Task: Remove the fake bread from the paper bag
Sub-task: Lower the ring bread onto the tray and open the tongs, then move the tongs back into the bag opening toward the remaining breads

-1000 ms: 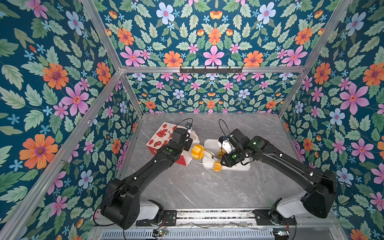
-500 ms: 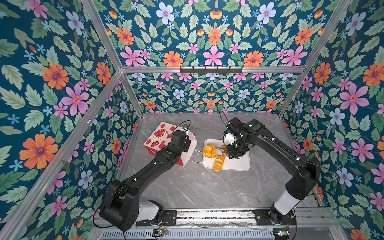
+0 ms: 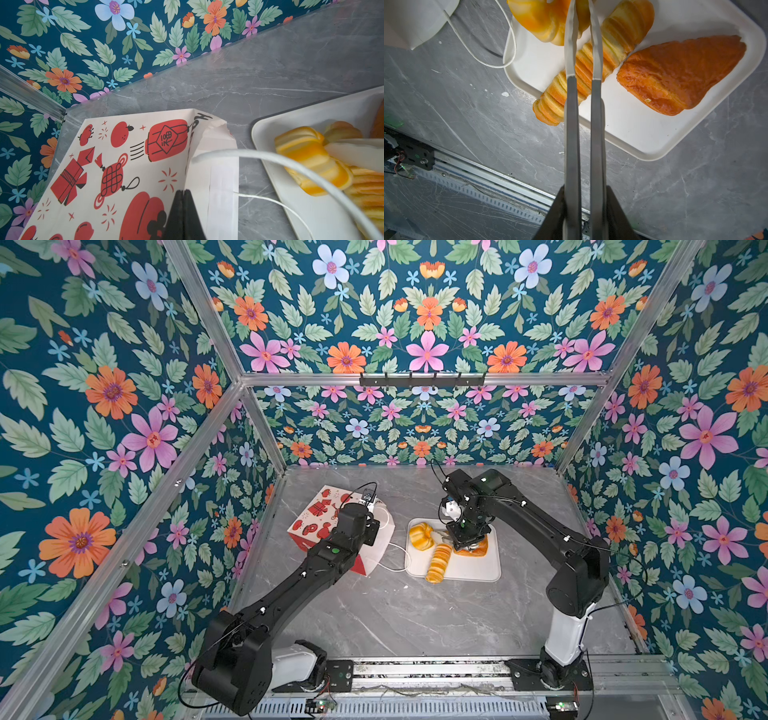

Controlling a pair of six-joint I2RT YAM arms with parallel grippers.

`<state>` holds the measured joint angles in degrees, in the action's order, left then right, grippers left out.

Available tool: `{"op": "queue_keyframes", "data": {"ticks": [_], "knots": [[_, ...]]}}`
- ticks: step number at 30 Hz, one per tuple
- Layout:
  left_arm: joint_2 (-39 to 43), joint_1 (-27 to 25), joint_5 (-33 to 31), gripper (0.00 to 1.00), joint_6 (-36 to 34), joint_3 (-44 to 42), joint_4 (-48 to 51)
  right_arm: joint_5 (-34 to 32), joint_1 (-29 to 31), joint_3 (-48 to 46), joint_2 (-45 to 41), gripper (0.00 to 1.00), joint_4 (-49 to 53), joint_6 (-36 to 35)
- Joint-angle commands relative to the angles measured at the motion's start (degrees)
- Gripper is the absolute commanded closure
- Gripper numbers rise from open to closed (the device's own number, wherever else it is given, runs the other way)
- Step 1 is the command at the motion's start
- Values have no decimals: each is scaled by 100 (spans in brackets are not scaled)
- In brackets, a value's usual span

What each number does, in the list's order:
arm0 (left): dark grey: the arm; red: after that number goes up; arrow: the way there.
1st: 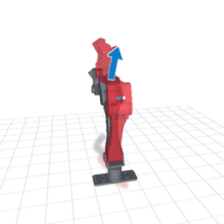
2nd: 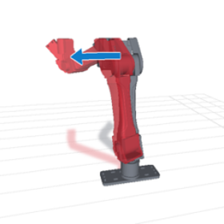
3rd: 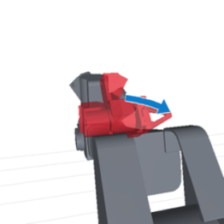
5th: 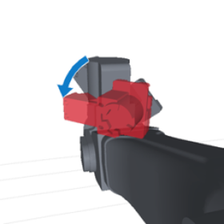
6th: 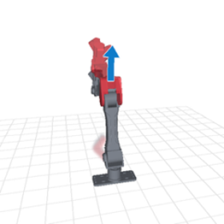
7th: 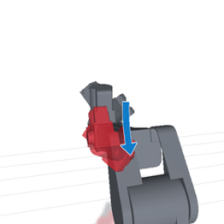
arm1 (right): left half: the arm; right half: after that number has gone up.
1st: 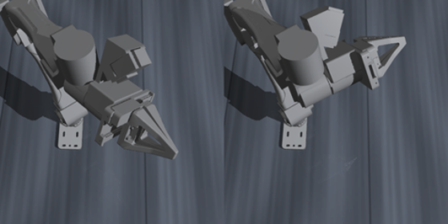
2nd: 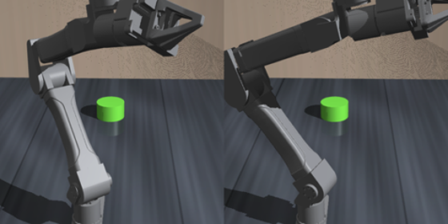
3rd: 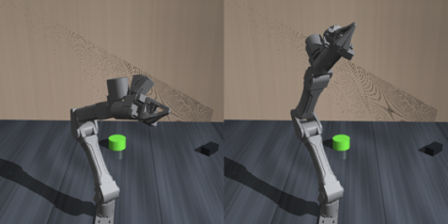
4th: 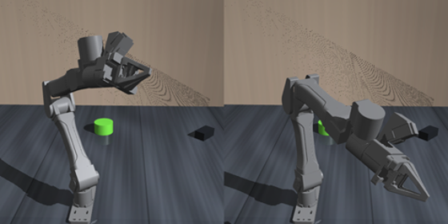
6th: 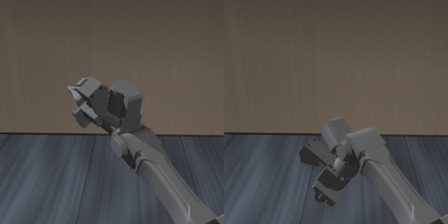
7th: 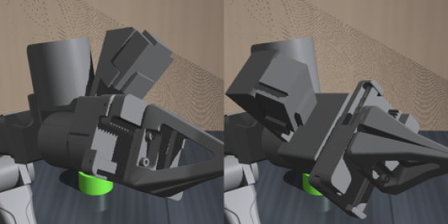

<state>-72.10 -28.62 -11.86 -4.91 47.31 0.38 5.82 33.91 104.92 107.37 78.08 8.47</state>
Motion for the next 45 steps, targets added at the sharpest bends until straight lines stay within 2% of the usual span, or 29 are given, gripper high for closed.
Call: {"op": "queue_keyframes", "data": {"ticks": [1, 7, 17, 22, 28, 33, 40, 45], "knots": [[38, -3, 102, 98, 60, 10, -214, -156, -6, -53, -65, 71, -19, 66], [4, -4, 113, 98, 61, 40, -223, 117, 0, -279, -291, 68, -440, 203], [-50, -4, 131, 98, 74, 62, -210, 46, 2, -588, -845, 68, -950, 468], [-59, -5, 1, 98, 73, 60, -205, 582, 129, -731, -1014, 69, -1316, 528], [-114, -4, -36, 98, 108, 121, -144, 865, 740, -670, -837, 69, -1612, 528], [-103, -3, -36, 98, 113, 144, -109, 1335, 782, -1081, -822, 69, -2068, 713], [-77, -4, -18, 98, 124, 158, -73, 1290, 782, -1620, -634, 71, -2139, 718], [-94, -3, -10, 98, 131, 173, -41, 841, 707, -1760, -635, 72, -2157, 757]]}}
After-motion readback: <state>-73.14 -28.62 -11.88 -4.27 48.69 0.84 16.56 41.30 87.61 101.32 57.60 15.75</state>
